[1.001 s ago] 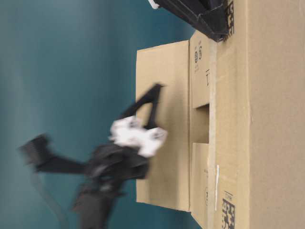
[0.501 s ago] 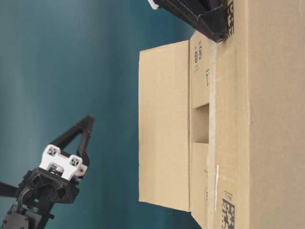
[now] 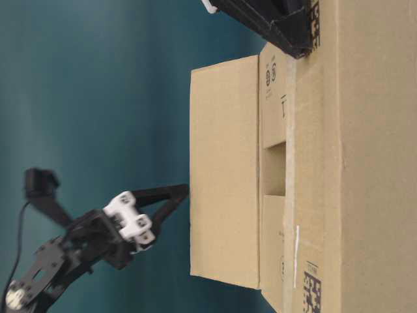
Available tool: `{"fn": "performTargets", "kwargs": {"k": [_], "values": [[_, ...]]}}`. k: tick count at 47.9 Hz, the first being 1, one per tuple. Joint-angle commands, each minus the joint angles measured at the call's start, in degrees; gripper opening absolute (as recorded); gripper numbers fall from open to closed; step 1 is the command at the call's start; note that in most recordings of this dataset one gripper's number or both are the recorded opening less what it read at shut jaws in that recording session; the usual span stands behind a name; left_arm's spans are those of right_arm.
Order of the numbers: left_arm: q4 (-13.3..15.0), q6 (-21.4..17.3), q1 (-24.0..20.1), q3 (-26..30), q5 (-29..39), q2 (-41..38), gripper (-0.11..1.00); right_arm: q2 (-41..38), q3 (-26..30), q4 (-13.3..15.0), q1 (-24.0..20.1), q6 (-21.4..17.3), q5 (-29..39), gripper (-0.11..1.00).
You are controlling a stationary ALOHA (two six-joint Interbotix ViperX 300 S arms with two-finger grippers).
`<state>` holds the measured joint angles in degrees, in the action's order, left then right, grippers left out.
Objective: Close the cardboard box.
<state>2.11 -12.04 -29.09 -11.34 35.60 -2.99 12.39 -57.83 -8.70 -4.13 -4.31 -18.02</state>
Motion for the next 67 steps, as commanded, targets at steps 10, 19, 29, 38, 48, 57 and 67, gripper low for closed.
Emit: {"fn": "performTargets", "kwargs": {"k": [10,19,29,38,48,57,67], "values": [[0.1,0.1,-0.4,2.1,1.4,-1.6,0.0,0.0,0.6,-0.1,0.3,0.2,-0.3,0.0],[0.1,0.7,0.6,2.5,2.8,-1.3,0.0,0.0,0.6,0.0,0.3,0.4,-0.3,0.0],[0.1,0.8,3.7,4.1,7.3,0.5,0.0,0.0,0.5,0.1,0.3,0.5,-0.3,0.0],[0.0,2.4,6.1,3.8,9.8,4.0,0.0,0.0,0.6,0.2,0.3,0.7,-0.3,0.0],[0.1,4.6,10.0,-0.1,9.9,7.4,0.0,0.0,0.5,0.2,0.3,0.7,-0.4,0.0],[0.1,9.1,14.6,-4.7,7.8,10.0,0.0,0.0,0.5,0.4,0.4,1.0,-0.4,0.0],[0.1,13.0,18.4,-12.1,0.4,13.4,0.0,0.0,0.5,0.5,0.4,1.1,-0.4,0.0]]}}
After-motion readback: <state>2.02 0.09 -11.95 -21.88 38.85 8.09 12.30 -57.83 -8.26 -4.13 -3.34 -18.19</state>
